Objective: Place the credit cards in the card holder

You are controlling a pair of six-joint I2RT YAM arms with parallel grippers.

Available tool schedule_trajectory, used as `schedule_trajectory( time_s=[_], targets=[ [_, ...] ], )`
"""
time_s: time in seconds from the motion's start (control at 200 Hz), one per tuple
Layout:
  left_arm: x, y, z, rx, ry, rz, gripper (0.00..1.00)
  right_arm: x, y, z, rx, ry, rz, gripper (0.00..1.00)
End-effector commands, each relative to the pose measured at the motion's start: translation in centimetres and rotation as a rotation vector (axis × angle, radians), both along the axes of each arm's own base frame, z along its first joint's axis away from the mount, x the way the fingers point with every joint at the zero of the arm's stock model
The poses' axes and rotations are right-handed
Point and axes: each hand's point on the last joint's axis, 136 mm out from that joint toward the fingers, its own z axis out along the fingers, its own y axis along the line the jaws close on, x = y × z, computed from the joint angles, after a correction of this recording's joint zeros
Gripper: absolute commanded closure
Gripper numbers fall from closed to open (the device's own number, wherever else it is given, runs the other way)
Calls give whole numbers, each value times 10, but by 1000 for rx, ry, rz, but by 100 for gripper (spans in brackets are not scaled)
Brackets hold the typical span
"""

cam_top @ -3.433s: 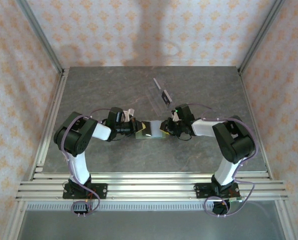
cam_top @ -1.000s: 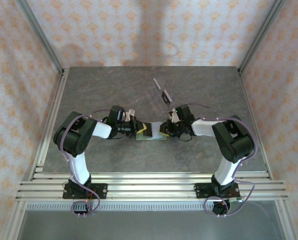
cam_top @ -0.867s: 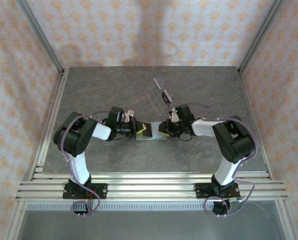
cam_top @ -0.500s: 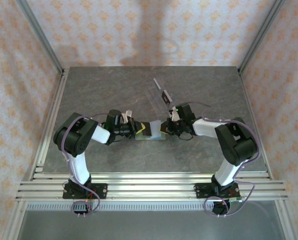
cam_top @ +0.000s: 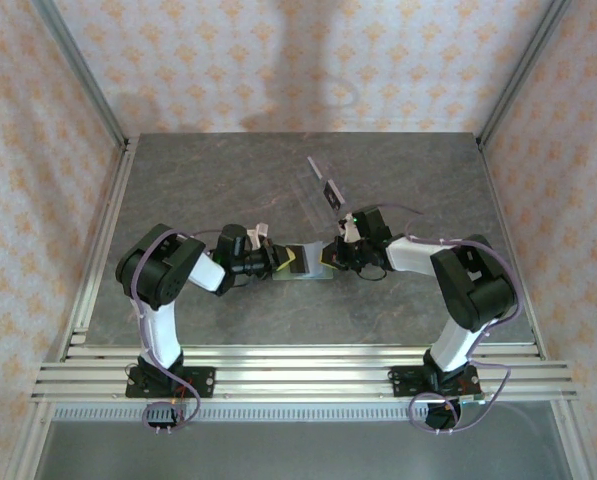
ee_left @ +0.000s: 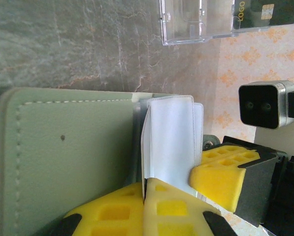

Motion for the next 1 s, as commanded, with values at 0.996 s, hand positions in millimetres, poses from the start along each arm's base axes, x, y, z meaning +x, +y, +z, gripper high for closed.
schedule_trajectory(
  time_s=[0.996],
  targets=[
    [-2,7,-15,170,19,-19,70,4,-22,32,-219,-174,-19,67]
  ],
)
